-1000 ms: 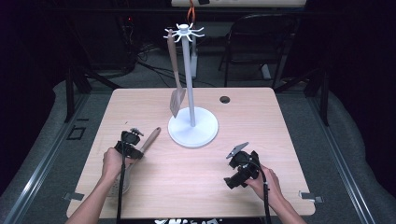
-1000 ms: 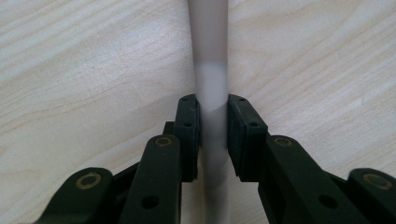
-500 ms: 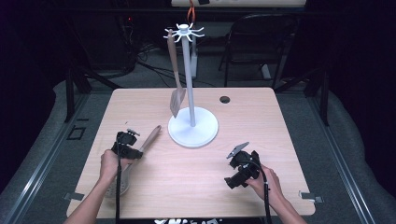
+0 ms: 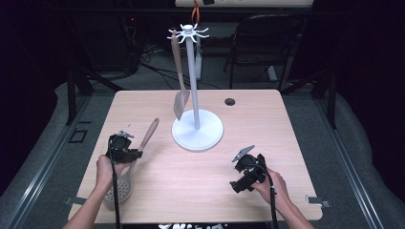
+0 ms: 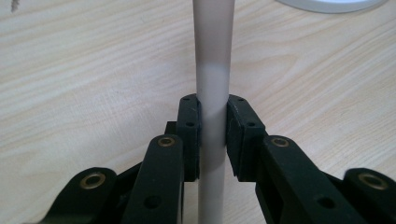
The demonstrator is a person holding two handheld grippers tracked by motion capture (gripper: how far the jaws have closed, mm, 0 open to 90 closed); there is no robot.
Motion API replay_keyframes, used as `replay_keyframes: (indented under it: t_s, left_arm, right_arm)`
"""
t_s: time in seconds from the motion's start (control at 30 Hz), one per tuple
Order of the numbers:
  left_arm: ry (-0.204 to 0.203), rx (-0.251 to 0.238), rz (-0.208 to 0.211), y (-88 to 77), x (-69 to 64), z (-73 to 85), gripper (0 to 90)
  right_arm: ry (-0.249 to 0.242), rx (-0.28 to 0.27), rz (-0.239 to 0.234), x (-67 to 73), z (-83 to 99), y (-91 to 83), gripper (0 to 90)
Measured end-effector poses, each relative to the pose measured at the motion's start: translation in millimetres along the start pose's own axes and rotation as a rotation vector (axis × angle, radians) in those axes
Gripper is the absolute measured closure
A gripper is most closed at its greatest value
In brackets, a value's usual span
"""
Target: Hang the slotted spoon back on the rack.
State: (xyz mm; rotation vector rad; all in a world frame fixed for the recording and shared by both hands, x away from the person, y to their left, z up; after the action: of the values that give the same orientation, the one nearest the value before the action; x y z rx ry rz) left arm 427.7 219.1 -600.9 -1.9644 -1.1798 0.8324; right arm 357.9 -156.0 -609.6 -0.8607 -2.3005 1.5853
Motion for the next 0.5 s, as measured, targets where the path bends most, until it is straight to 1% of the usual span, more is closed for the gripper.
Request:
replay_keyframes:
  t_s: [0.03, 0.07, 0.2, 0.23, 0.33, 0.37, 0.5]
  left_arm:
    - [0.005, -0.004, 0.000, -1.1, -0.3, -0.5, 76.7]
    - [0.012, -0.012, -0.003, -2.3, -0.5, -1.2, 76.7]
    - [0.012, -0.053, -0.005, -7.1, -1.7, -4.9, 76.7]
    - [0.019, -0.071, -0.009, -8.4, -1.4, -6.5, 76.7]
    - [0.017, -0.118, -0.005, -13.1, -2.5, -10.7, 76.7]
    - [0.010, -0.140, -0.006, -15.0, -2.9, -12.7, 76.7]
    - [0.007, -0.173, -0.003, -21.1, -3.7, -16.1, 76.7]
  right_arm:
    - [-0.002, 0.003, -0.006, 0.6, 0.0, 0.5, 1.8]
    - [-0.004, 0.006, -0.002, 0.4, 0.1, 0.9, 1.8]
    - [-0.004, 0.007, -0.005, 0.9, 0.5, 1.4, 1.8]
    - [-0.005, 0.007, -0.004, 0.6, 0.6, 1.4, 1.8]
    - [-0.004, 0.007, -0.004, -0.1, 0.9, 1.3, 1.8]
    - [0.000, 0.001, -0.006, 0.3, 0.5, 1.9, 1.8]
    - [-0.004, 0.007, -0.009, 0.8, 0.7, 2.0, 1.8]
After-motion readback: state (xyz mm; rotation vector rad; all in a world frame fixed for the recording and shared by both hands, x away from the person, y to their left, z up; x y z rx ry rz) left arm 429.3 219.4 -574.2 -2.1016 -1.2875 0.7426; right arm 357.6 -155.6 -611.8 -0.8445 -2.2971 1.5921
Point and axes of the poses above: each handheld gripper's, and its own axes: y roughly forward along the jaws, z roughly out of its underside, x roughly to its left, the point moved 9 cm from there along y, roughly forward along the jaws, and after that the axes turned 8 degrees about -y, right-handed, at the moved point
